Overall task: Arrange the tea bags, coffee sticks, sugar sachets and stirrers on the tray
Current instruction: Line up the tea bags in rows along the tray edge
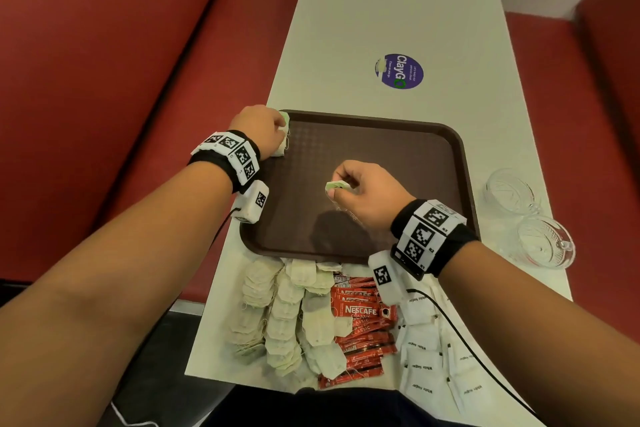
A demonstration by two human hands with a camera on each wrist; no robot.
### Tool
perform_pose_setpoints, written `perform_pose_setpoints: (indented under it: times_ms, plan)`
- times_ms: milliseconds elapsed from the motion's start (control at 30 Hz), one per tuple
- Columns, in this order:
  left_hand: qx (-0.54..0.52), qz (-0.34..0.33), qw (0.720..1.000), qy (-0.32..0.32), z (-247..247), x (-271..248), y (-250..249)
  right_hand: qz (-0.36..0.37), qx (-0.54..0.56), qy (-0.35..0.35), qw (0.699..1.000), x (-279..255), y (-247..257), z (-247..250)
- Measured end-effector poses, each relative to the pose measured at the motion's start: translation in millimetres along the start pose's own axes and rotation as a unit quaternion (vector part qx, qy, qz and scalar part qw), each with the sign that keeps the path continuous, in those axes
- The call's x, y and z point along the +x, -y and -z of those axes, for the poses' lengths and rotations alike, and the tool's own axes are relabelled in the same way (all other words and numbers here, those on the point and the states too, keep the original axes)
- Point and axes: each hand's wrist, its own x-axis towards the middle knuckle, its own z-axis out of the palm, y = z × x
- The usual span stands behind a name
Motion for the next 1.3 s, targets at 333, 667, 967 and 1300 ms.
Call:
perform_pose_setpoints:
  times_ms: [333,667,967,1300]
  plan:
    - [-0.206,-0.204,0.955,0.057,15,-95,-37,0.006,0.014,-0.025,1.000,6,7,-1]
    - [-0.278,-0.165,0.946,0.002,6,-102,-26,-0.017,-0.011,-0.009,1.000,9,7,-9]
    - [-0.046,0.018,0.999,-0.010,17,-25,17,-0.075,-0.102,0.103,0.987,3,-13,-9]
    - [-0.006,0.099,0.994,0.038,-5,25,20,-0.093,-0.190,0.269,0.940,-16,-24,-13]
